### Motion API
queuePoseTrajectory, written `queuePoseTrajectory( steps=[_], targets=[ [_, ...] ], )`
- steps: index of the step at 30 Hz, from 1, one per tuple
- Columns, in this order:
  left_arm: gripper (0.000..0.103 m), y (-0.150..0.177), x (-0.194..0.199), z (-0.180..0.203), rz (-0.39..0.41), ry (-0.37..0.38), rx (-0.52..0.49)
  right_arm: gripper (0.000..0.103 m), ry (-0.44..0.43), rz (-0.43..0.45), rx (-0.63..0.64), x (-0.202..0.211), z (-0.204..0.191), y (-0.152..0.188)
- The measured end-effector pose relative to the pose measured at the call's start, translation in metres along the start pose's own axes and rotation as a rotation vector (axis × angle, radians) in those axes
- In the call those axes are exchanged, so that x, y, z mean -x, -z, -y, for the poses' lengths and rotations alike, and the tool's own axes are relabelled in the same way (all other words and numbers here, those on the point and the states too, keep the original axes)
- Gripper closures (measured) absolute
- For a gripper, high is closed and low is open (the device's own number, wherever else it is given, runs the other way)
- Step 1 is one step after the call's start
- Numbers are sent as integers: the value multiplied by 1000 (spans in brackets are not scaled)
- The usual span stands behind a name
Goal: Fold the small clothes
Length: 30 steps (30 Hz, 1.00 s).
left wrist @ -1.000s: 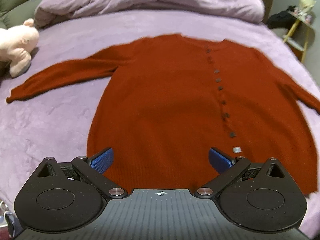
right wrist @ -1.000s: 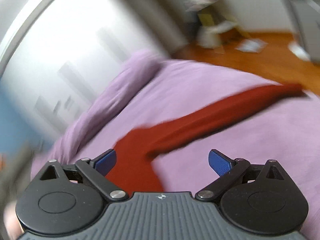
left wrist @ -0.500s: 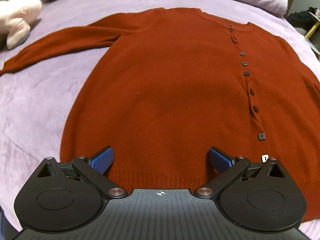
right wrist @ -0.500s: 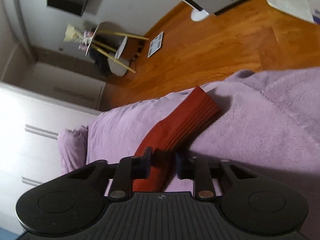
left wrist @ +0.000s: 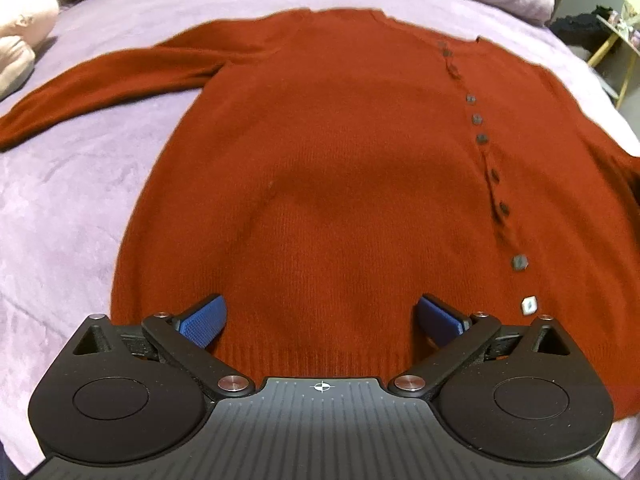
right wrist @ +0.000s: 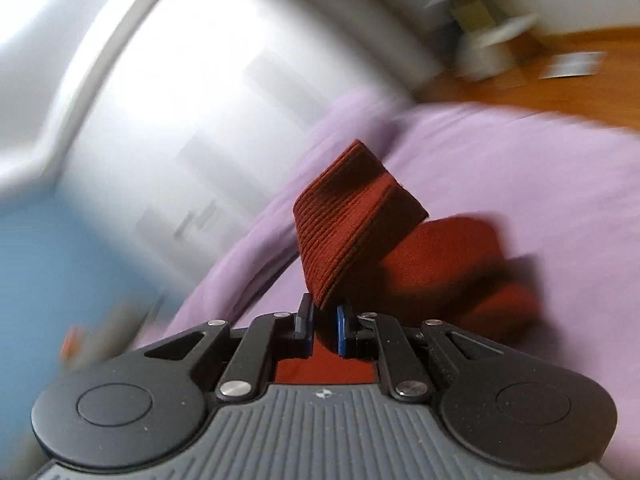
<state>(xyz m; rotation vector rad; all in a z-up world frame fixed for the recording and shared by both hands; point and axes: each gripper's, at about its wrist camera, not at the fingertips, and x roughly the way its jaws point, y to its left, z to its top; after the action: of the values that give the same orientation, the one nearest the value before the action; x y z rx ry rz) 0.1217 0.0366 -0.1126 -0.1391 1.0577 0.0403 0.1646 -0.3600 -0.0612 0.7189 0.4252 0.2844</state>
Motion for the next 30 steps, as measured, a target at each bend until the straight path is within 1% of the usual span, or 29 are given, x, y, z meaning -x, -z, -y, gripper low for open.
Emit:
queuePoseTrajectory(
  steps=[1,2,3,5,6,7,9,11,13,14,17,19,20,23,25,28,30],
  targets=[
    [13,-5,4,0,17,19,2,93,-19,-50,60,-17,-16,14],
    [15,-10,7,0,27,45,1,92,-24,-94,105,-32,-26,26],
    [16,-17,9,-1,33,79,5,88,-18,-142,142,-45,-33,39],
    [21,-34,12,-3,51,171,46,82,23,-214,180,-60,-38,62],
    [21,-42,13,-4,63,220,76,73,11,-230,169,-61,-36,69],
    [21,-52,12,-5,76,275,107,69,-6,-241,151,-59,-31,73],
    [22,-70,5,-5,79,364,150,69,35,-251,116,-51,-23,78],
    [30,-88,-13,0,49,422,170,69,73,-268,74,-41,-8,80],
    [38,-99,-35,6,-12,434,182,69,104,-303,-20,-33,11,83],
    [40,-103,-45,7,-42,425,197,69,120,-306,-52,-27,18,86],
    [39,-103,-62,1,-80,471,251,69,129,-288,-118,-9,35,96],
    [40,-101,-66,-5,-109,510,286,69,135,-283,-136,-4,43,98],
    [40,-99,-65,-6,-120,529,302,69,140,-282,-137,-9,42,100],
    [40,-88,-65,-6,-173,575,311,69,140,-276,-122,-21,39,96],
    [40,-76,-62,1,-188,600,278,69,132,-248,-101,-22,33,90],
    [40,-66,-57,9,-193,608,204,69,108,-201,-68,-37,17,71],
    [40,-64,-54,8,-186,606,181,69,104,-165,-33,-50,6,57]
  ],
)
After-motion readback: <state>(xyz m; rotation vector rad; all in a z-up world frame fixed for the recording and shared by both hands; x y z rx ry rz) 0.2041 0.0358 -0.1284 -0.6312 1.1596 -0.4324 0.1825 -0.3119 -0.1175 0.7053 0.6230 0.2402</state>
